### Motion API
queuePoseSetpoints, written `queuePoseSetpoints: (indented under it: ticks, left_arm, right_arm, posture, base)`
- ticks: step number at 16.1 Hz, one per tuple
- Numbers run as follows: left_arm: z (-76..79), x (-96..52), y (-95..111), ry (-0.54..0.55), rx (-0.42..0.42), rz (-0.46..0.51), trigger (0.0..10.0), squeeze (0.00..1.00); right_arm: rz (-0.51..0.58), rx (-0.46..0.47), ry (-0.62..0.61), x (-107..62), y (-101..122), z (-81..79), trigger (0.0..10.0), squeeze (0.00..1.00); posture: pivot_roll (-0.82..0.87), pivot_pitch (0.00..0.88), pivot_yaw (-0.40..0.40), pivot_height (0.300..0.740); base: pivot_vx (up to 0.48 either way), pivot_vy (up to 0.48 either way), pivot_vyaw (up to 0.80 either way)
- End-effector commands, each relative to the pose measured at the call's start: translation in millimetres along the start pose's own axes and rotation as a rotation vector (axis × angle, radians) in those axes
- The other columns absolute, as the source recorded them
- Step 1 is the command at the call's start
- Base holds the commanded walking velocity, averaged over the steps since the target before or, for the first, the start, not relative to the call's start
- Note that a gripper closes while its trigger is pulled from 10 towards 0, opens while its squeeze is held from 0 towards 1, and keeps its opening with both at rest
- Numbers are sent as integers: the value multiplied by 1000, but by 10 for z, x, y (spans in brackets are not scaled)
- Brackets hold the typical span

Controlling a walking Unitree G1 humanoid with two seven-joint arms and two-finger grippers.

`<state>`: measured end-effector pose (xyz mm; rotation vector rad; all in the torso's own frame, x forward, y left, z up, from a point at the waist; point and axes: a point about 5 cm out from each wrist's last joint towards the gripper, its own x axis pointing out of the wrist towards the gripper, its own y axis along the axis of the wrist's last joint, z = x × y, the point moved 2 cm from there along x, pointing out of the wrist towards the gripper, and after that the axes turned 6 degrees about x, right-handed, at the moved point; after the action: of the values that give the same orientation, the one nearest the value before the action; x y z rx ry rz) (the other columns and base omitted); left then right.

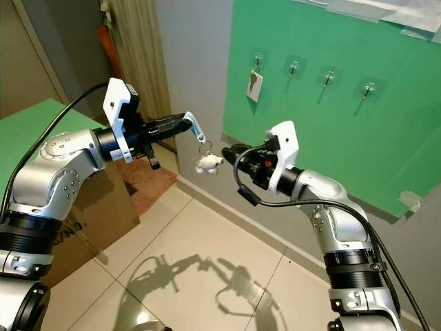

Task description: Hang keys on a hook

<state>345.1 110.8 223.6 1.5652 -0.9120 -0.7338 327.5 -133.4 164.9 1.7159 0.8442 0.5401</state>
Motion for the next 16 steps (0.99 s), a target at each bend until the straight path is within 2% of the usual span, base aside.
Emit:
queuePoseSetpoints:
  ticks: [1, 3, 7, 16]
  left_arm:
    - [-24, 21, 66, -11, 28, 3, 0, 0]
    - [-26, 30, 61, -16, 29, 1, 0, 0]
    - [-12, 55, 69, -31, 38, 3, 0, 0]
    - [52, 113, 155, -73, 49, 32, 0, 0]
  right_arm:
    - [-13, -11, 44, 30, -2, -84, 10000, 0]
    - [-36, -14, 109, 51, -18, -192, 10000, 0]
    - [-47, -15, 142, 63, -14, -236, 10000, 0]
    - [-39, -34, 100, 179, -21, -190, 10000, 0]
  posture:
    - [34, 0, 6, 740]
    - [34, 0, 10, 740]
    - [31, 0, 10, 740]
    - [31, 0, 13, 740]
  base:
    - [0, 0, 0]
    - [0, 0, 0]
    - [0, 0, 0]
    - [0, 0, 0]
